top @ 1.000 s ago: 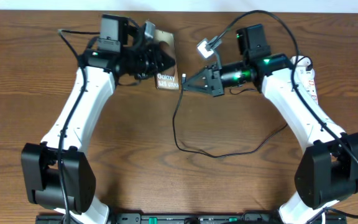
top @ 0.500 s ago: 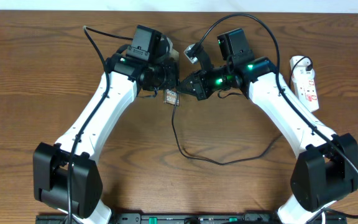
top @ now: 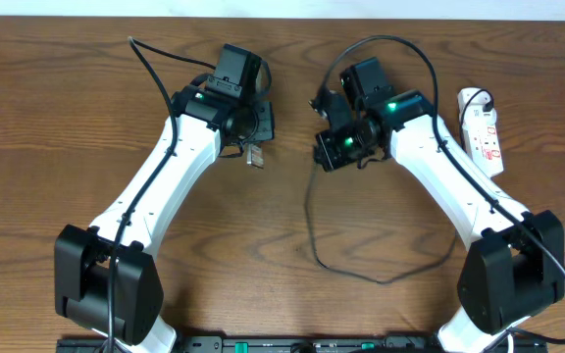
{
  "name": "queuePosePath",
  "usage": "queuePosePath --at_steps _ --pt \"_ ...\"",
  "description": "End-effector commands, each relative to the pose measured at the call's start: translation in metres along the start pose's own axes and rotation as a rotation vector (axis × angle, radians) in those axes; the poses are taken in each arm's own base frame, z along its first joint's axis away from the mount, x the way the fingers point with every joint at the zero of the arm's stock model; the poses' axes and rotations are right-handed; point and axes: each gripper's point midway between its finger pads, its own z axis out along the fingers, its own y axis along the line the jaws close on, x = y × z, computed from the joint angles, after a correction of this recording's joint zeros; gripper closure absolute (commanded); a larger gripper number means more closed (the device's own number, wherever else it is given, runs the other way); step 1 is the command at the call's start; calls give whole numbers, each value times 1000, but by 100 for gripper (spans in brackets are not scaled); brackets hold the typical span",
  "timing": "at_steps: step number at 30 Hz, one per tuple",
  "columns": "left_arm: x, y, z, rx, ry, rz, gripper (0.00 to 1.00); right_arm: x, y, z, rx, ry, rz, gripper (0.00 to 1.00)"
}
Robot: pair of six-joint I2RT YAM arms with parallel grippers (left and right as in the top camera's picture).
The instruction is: Plug charger to phone and switch on socket
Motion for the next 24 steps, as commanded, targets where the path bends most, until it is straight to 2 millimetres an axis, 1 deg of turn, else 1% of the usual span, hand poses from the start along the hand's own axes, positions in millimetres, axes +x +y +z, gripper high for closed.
queuePosePath --at_steps 1,3,5,8,9,12,14,18,21,22,24 --pt "-16 8 -17 -52 -79 8 92 17 -47 -4 280 52 109 99" --pt "-16 8 -17 -52 -79 8 93 36 -63 -5 369 105 152 99" --pt "-16 8 -17 -52 -79 8 93 48 -72 -1 409 134 174 99" --pt "-16 8 -17 -52 -79 8 93 72 -84 12 433 190 198 99" --pt "-15 8 -17 -52 -78 8 93 83 -89 19 437 213 208 99" --pt "-15 8 -17 -51 -78 8 93 103 -101 31 443 244 232 99" --pt "-16 8 -17 -51 -79 8 92 113 -108 37 447 253 245 99" --pt "-16 8 -17 -51 -79 8 93 120 -118 46 454 240 262 99" --pt "-16 8 -17 -51 -79 8 93 119 -119 48 453 229 262 96" --pt "-16 8 -17 -52 -79 8 92 118 -119 48 453 226 265 90" --pt "-15 8 -17 -52 -78 9 93 118 -119 48 455 223 285 81"
